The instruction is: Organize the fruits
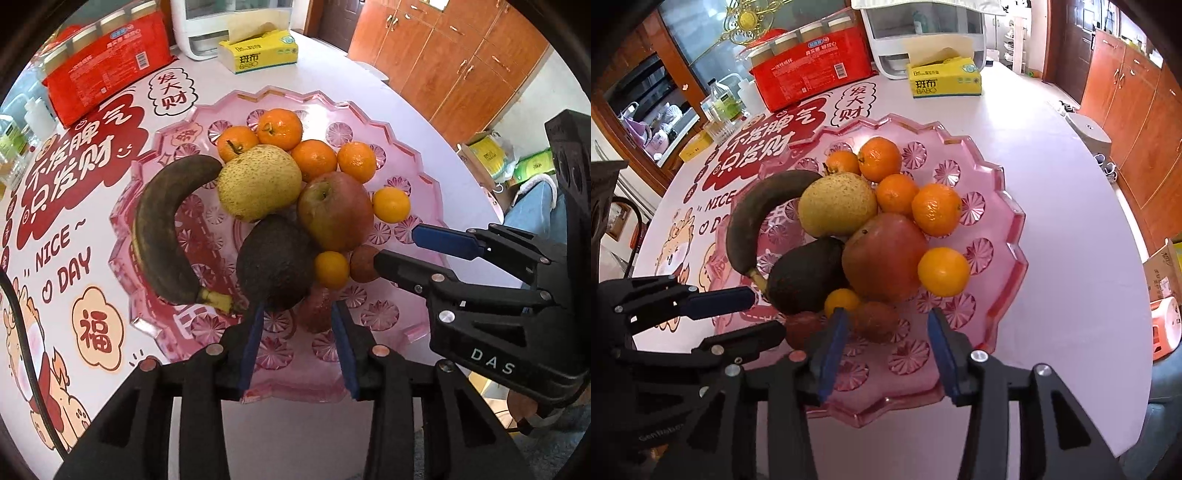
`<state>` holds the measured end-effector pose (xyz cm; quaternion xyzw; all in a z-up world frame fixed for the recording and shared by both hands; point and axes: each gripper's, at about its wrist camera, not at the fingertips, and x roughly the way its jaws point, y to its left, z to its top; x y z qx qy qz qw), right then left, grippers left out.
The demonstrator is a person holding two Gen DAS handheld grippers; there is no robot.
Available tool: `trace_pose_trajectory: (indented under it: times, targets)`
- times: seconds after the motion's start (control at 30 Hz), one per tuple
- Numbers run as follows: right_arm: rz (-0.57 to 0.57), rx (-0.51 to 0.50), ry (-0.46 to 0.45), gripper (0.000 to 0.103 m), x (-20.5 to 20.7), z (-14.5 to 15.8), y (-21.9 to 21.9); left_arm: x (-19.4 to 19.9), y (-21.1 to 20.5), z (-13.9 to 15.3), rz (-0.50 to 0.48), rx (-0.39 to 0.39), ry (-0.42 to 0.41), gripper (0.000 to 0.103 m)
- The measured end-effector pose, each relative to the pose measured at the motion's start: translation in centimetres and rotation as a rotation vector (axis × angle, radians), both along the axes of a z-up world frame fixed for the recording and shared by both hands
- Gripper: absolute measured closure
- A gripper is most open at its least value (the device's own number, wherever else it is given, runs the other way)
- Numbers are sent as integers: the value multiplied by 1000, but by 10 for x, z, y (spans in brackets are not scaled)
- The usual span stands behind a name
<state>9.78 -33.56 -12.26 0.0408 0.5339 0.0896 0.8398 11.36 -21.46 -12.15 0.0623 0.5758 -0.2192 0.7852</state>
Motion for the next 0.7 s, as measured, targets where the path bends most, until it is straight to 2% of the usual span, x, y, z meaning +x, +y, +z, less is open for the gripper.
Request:
trace_pose_trajectory:
  times: [0.1, 0.27, 0.33, 0.57, 0.7]
  targets:
    - [2, -2, -7, 57, -2, 2, 2, -3, 6, 5, 18, -11, -17, 53]
    - [13, -1, -12, 57, -10, 4, 9, -11, 17, 15, 51, -18, -54, 52]
    - [16, -1, -15, 57, -14, 5, 13, -15, 22, 17, 65, -18, -63, 44]
    - [29, 2, -24, 57, -26, 12, 26, -29, 51, 29, 155, -8, -89, 34]
    - [37, 20, -30, 57, -33, 21, 33, -36, 68, 44, 211, -2, -134, 25]
